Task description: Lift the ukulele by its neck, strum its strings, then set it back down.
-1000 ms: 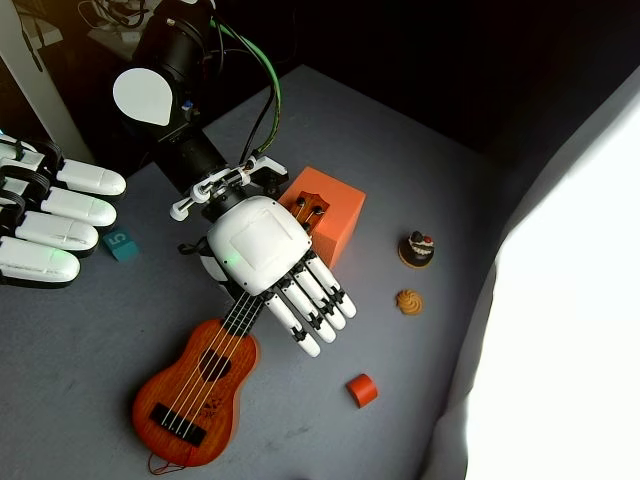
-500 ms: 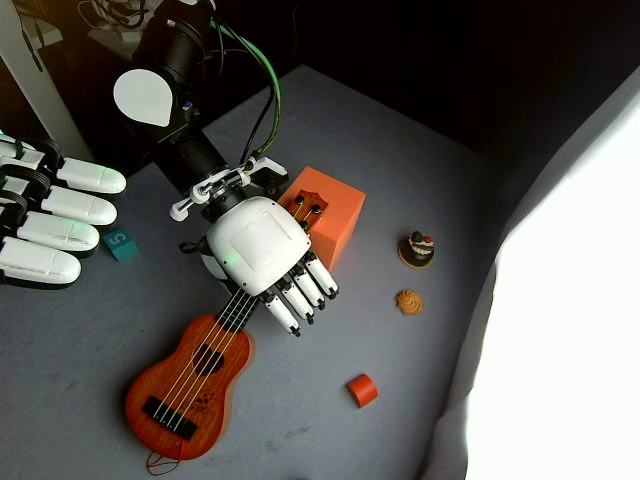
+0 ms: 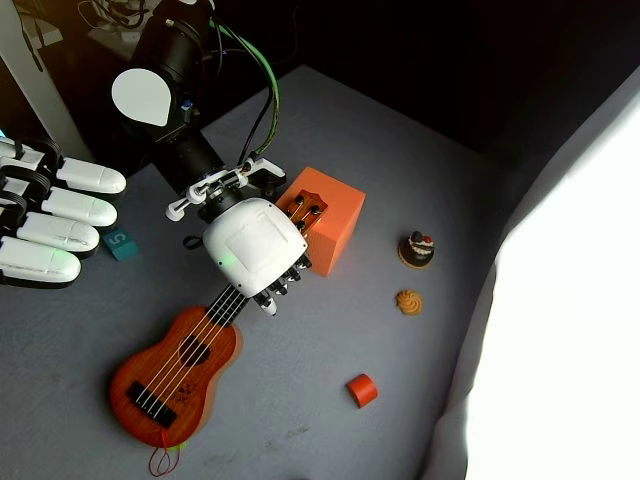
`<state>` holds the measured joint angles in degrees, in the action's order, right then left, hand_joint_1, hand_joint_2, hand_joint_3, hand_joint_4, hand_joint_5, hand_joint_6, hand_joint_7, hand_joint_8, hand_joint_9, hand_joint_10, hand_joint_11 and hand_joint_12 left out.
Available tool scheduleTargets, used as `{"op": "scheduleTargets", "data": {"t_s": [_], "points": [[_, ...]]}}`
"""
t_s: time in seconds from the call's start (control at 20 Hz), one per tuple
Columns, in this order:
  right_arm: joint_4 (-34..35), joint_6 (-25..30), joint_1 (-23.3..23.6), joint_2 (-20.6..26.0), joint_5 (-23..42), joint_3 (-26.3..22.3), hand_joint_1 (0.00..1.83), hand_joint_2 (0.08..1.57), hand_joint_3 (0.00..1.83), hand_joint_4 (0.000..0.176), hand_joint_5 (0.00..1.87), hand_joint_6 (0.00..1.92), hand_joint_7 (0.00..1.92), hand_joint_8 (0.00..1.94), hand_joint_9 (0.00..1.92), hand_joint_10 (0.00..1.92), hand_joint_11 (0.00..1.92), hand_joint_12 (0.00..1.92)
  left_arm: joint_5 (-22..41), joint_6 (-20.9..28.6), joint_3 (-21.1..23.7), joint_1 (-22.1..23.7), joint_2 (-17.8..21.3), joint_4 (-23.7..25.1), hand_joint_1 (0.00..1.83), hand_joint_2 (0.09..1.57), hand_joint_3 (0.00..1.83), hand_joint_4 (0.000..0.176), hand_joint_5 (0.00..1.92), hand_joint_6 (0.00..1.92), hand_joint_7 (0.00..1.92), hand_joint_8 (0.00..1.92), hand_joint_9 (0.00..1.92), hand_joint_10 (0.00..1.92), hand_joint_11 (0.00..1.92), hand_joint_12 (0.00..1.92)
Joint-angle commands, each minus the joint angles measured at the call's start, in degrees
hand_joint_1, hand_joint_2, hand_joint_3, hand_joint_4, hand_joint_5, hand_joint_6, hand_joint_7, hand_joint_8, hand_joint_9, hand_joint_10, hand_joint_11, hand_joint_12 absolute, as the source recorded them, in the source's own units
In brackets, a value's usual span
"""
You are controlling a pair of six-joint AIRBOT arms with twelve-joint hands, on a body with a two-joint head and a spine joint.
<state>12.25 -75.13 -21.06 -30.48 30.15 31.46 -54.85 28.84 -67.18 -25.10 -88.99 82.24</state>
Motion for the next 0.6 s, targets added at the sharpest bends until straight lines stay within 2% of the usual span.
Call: {"op": "scheduleTargets", "data": {"t_s": [0.0,0.35,0.4,0.5,0.55], "points": [[-0.6,-0.3,0.5,0.2,7.2,0.1,0.03,1.32,0.0,0.0,0.1,0.01,0.11,0.0,0.09,0.0,0.0,0.23,-0.9,-0.4,0.4,1.1,0.3,3.6,1.5,1.16,0.01,0.0,1.4,1.92,1.55,1.92,1.65,1.92,1.68,1.92],[-0.6,-0.5,0.3,0.9,6.4,0.1,0.0,1.33,0.0,0.0,0.08,0.0,0.09,0.0,0.09,0.0,0.0,0.28,1.9,-1.1,4.4,4.7,4.2,-1.1,1.57,1.19,0.02,0.0,1.35,1.92,1.44,1.92,1.52,1.92,1.58,1.92],[-0.6,-0.4,0.3,1.0,6.3,0.1,0.02,1.32,0.0,0.0,0.09,0.0,0.1,0.0,0.1,0.01,0.0,0.39,2.9,-1.1,5.1,5.5,5.0,-1.4,1.56,1.2,0.01,0.049,1.35,1.92,1.42,1.92,1.51,1.92,1.57,1.92],[-0.6,-0.4,0.2,1.1,6.3,0.1,0.02,1.32,0.0,0.0,0.09,0.0,0.11,0.0,0.1,0.01,0.0,0.41,4.3,-1.1,6.1,6.6,6.4,-2.0,1.57,1.2,0.01,0.053,1.35,1.92,1.43,1.92,1.51,1.92,1.57,1.92],[-0.6,-0.4,0.1,1.2,6.4,0.1,0.02,1.32,0.0,0.0,0.09,0.0,0.11,0.0,0.11,0.01,0.0,0.41,5.3,-1.1,6.6,7.2,7.1,-2.3,1.55,1.2,0.01,0.062,1.31,1.92,1.43,1.92,1.51,1.92,1.57,1.92]]}}
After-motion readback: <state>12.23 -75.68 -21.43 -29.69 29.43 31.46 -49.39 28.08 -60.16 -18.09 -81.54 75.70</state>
